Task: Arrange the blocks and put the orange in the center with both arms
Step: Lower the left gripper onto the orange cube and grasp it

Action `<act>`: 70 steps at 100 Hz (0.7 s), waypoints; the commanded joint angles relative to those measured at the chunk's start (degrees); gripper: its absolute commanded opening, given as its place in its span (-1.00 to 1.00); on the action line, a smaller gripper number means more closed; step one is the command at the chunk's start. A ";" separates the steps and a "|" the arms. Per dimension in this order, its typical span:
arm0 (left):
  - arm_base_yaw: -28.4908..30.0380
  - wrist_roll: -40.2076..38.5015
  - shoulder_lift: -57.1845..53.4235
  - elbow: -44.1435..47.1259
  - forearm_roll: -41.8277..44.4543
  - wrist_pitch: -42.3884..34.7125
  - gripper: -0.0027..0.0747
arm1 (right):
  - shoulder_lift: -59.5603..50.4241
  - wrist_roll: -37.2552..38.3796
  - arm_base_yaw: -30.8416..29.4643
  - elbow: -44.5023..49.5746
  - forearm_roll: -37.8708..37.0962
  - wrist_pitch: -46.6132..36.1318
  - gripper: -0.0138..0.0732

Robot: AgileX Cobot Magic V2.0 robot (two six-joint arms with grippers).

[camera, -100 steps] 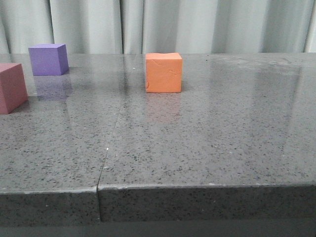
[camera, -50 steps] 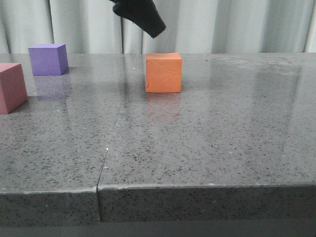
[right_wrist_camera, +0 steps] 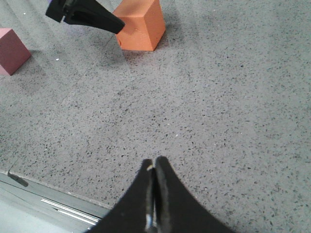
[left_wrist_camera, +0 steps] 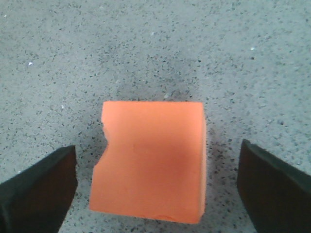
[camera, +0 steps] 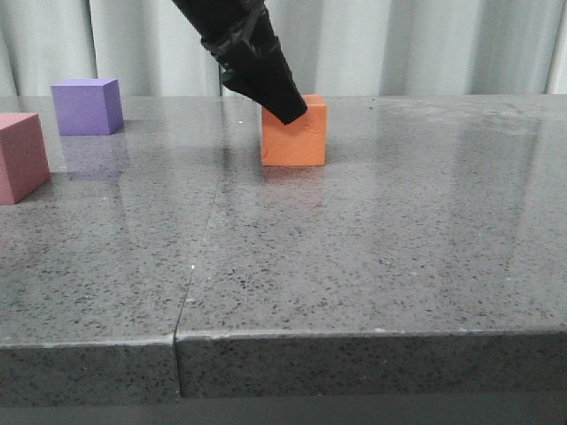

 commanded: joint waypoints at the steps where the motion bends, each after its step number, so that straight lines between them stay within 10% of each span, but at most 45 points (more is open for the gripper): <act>1: -0.44 1.13 -2.46 -1.98 -2.15 -3.15 0.72 | 0.10 -0.47 0.17 -1.40 -0.54 -3.83 -0.84; 70: -0.94 1.50 0.06 -1.98 -2.76 -3.24 0.57 | 0.10 -0.47 0.17 -1.40 -0.54 -3.83 -0.84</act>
